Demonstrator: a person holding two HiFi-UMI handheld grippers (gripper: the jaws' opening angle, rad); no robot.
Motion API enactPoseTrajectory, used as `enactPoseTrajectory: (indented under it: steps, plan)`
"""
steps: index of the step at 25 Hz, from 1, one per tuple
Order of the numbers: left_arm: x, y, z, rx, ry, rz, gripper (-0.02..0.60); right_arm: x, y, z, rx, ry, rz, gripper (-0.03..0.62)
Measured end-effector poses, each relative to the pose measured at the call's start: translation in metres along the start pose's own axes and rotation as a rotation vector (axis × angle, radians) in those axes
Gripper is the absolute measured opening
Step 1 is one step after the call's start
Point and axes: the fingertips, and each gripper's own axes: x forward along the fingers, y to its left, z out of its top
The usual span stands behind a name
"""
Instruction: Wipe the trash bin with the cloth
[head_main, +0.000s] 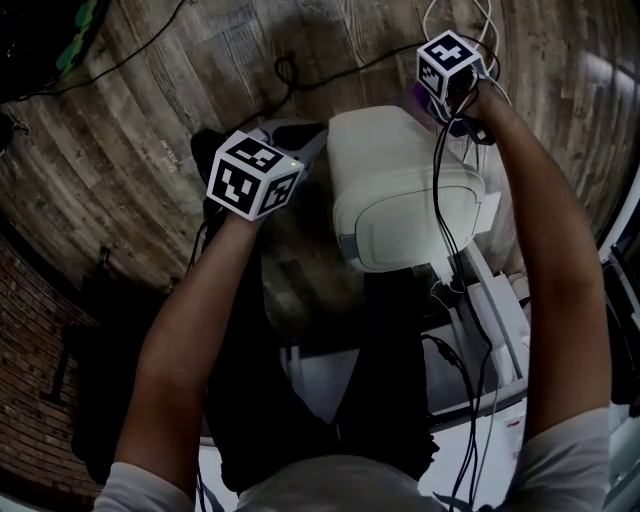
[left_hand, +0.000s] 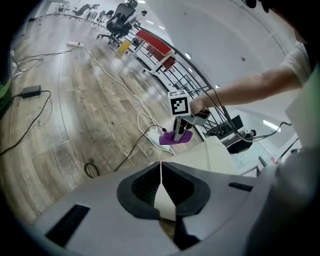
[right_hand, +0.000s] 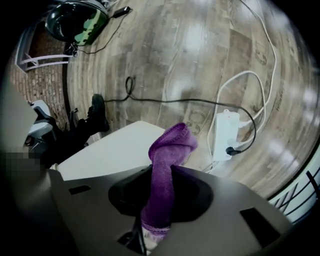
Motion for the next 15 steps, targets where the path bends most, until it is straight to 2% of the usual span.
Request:
enactPoseTrajectory:
  steps: [7, 15]
  plan:
    - [0.041, -0.014, 0.006, 0.031, 0.030, -0.048, 0.009, 0.047, -0.035, -0.035, 0.087, 0.067, 0.034, 0.092]
    - [0.052, -0.012, -0.001, 0.025, 0.051, -0.059, 0.009, 0.079, -0.018, -0.037, 0.157, 0.067, 0.132, 0.091]
